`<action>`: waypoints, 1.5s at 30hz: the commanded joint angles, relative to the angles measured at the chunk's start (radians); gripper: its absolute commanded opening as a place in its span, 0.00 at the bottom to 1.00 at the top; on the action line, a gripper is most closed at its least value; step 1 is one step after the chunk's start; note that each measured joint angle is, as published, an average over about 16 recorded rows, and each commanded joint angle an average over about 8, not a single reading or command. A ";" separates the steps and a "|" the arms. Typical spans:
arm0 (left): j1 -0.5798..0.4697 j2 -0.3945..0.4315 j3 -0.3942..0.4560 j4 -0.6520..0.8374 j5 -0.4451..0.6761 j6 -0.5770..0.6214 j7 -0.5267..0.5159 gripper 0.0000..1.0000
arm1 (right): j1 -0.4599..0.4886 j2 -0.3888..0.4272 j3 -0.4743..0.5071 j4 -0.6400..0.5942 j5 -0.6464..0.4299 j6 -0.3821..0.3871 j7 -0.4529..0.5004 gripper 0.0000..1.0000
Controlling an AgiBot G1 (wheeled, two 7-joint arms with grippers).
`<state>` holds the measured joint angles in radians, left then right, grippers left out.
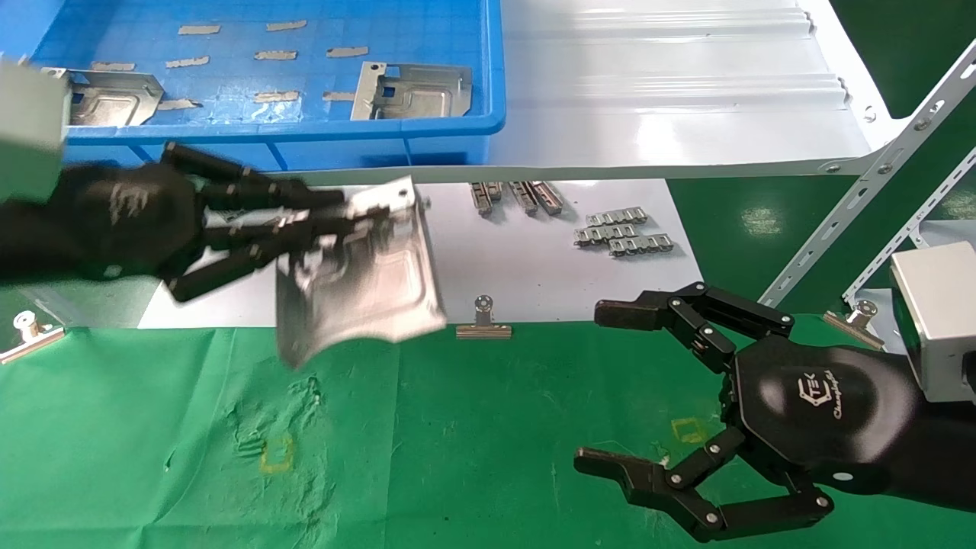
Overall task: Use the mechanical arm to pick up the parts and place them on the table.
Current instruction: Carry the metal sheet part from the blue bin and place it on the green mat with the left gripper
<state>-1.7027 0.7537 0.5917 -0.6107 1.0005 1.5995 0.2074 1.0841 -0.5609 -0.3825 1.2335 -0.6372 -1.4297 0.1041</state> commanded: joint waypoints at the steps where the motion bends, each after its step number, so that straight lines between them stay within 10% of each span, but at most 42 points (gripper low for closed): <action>1: 0.065 -0.058 0.026 -0.100 -0.075 -0.003 0.000 0.00 | 0.000 0.000 0.000 0.000 0.000 0.000 0.000 1.00; 11: 0.144 -0.090 0.174 -0.047 0.054 -0.025 0.340 0.00 | 0.000 0.000 0.000 0.000 0.000 0.000 0.000 1.00; 22: 0.160 -0.072 0.210 0.105 0.120 -0.094 0.483 0.00 | 0.000 0.000 0.000 0.000 0.000 0.000 0.000 1.00; 31: 0.162 -0.045 0.217 0.143 0.141 -0.128 0.527 1.00 | 0.000 0.000 0.000 0.000 0.000 0.000 0.000 1.00; 45: 0.156 -0.028 0.192 0.165 0.086 -0.085 0.527 1.00 | 0.000 0.000 0.000 0.000 0.000 0.000 0.000 1.00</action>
<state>-1.5365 0.7278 0.7809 -0.4347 1.0591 1.5227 0.6828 1.0841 -0.5609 -0.3826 1.2335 -0.6372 -1.4296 0.1041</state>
